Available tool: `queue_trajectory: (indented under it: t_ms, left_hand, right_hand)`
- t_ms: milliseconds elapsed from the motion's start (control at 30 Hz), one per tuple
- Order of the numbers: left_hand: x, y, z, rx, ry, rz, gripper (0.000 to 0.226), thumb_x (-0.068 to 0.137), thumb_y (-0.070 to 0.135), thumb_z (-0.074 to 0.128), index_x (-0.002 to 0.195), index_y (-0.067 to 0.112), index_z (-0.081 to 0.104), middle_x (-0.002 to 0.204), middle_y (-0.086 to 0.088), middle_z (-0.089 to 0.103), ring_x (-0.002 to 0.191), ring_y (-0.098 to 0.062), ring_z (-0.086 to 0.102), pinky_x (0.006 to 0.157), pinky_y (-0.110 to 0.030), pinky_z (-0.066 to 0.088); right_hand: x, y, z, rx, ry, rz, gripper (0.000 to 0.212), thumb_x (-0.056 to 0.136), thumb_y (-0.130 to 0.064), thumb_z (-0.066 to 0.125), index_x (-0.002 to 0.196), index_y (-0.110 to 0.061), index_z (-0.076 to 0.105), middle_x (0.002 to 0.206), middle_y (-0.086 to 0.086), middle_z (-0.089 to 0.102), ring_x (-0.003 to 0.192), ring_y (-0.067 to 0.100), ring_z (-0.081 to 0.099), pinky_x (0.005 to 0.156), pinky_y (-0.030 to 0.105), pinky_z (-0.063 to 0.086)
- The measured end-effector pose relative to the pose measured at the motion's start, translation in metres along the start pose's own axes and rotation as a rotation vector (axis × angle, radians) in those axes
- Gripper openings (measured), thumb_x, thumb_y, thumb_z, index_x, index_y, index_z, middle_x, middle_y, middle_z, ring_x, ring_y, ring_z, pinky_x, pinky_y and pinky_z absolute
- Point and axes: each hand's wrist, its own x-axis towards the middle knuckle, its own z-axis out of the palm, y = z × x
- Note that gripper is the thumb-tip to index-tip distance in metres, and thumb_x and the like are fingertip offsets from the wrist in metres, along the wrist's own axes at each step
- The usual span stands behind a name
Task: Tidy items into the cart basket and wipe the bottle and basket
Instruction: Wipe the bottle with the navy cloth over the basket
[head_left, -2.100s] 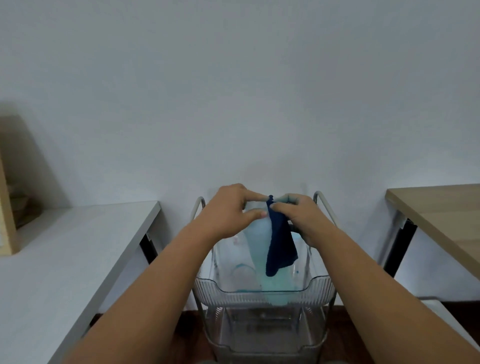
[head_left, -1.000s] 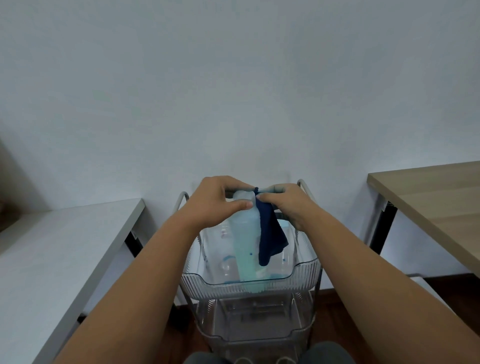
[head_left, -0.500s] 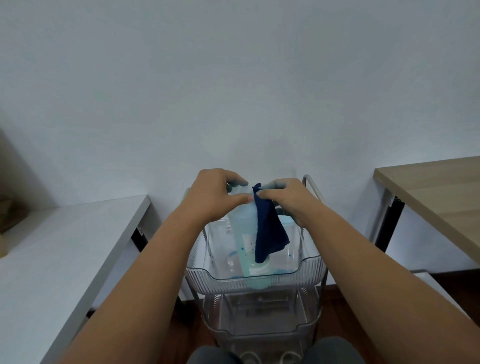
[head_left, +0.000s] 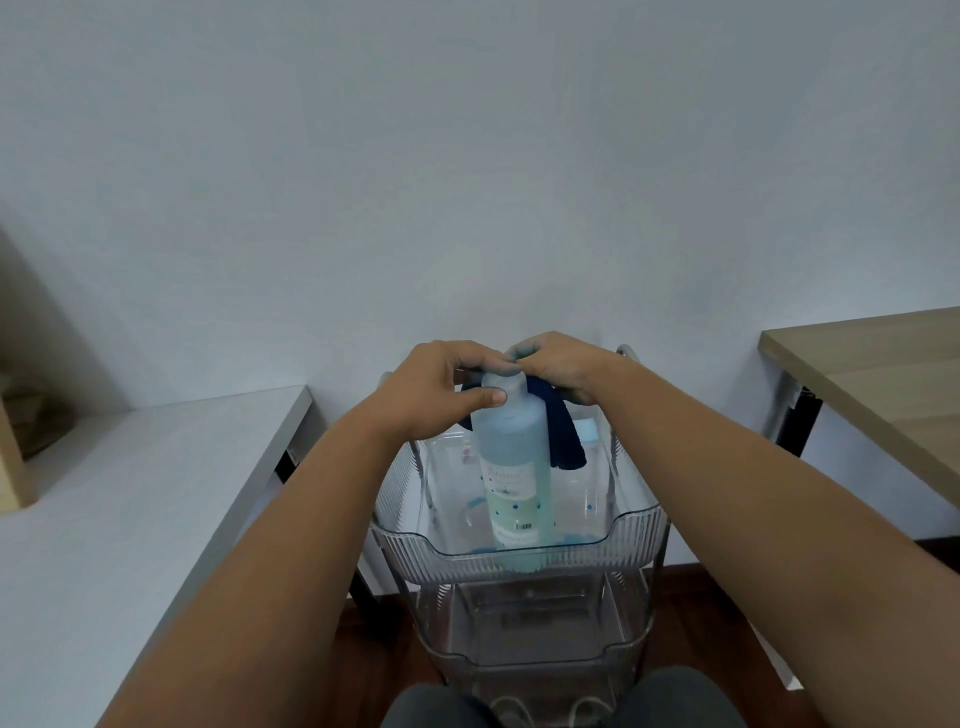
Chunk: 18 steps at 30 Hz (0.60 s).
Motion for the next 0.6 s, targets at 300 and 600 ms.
queue_trajectory:
  t_ms: [300, 600]
  left_hand:
    - [-0.007, 0.0, 0.012, 0.06, 0.046, 0.068, 0.029, 0.082, 0.01, 0.076, 0.107, 0.024, 0.074, 0.116, 0.005, 0.069, 0.108, -0.009, 0.063, 0.098, -0.029, 0.049]
    - [-0.007, 0.004, 0.014, 0.141, 0.153, 0.074, 0.027, 0.08, 0.014, 0.079, 0.106, 0.018, 0.075, 0.105, -0.005, 0.068, 0.097, -0.018, 0.066, 0.091, -0.03, 0.053]
  right_hand:
    - [-0.033, 0.027, -0.005, 0.097, 0.155, -0.073, 0.009, 0.074, -0.024, 0.073, 0.082, -0.022, 0.075, 0.075, -0.004, 0.074, 0.071, 0.01, 0.067, 0.062, 0.026, 0.053]
    - [-0.049, 0.027, 0.001, 0.087, 0.262, -0.076, 0.009, 0.08, -0.023, 0.072, 0.085, -0.016, 0.069, 0.081, -0.001, 0.07, 0.073, 0.012, 0.062, 0.064, 0.028, 0.049]
